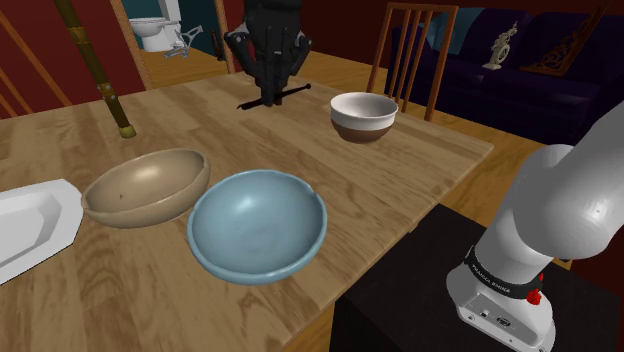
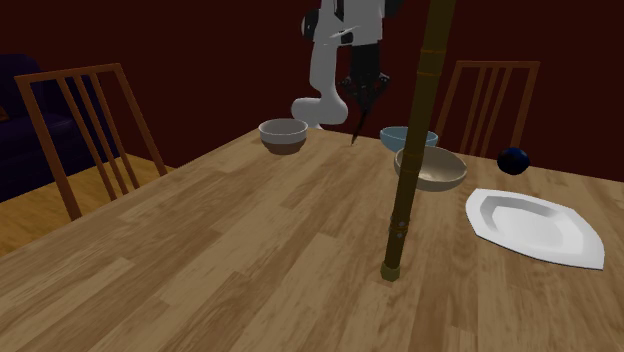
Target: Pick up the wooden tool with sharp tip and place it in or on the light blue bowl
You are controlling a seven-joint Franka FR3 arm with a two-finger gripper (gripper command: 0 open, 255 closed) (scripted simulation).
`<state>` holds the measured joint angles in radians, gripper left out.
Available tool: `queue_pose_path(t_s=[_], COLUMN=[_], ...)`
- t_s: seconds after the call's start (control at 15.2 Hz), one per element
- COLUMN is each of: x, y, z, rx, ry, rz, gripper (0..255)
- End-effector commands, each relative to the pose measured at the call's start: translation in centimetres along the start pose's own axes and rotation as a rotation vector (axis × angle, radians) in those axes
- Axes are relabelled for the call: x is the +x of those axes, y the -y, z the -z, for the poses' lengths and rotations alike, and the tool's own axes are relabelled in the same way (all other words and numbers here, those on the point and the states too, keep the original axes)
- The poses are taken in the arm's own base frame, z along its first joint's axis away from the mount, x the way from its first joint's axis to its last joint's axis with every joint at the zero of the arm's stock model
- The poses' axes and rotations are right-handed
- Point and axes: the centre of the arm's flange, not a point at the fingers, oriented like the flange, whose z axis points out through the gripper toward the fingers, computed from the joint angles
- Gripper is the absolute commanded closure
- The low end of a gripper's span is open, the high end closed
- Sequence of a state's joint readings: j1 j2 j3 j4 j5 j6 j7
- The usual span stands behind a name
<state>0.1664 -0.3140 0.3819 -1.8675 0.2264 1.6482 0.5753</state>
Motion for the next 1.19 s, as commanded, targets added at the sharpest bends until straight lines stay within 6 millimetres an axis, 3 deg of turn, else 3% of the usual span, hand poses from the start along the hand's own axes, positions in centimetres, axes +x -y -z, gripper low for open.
queue_pose_path(t_s=[0.0, 0.73, 1.12], x=[-2.1, -13.9, -13.9], y=[1.6, 10.3, 9.9], z=[-0.2, -0.8, -3.9], rx=[0.000, 0.000, 0.000], ry=[0.000, 0.000, 0.000], rz=[-0.001, -0.001, -0.001], gripper=[255, 255, 255])
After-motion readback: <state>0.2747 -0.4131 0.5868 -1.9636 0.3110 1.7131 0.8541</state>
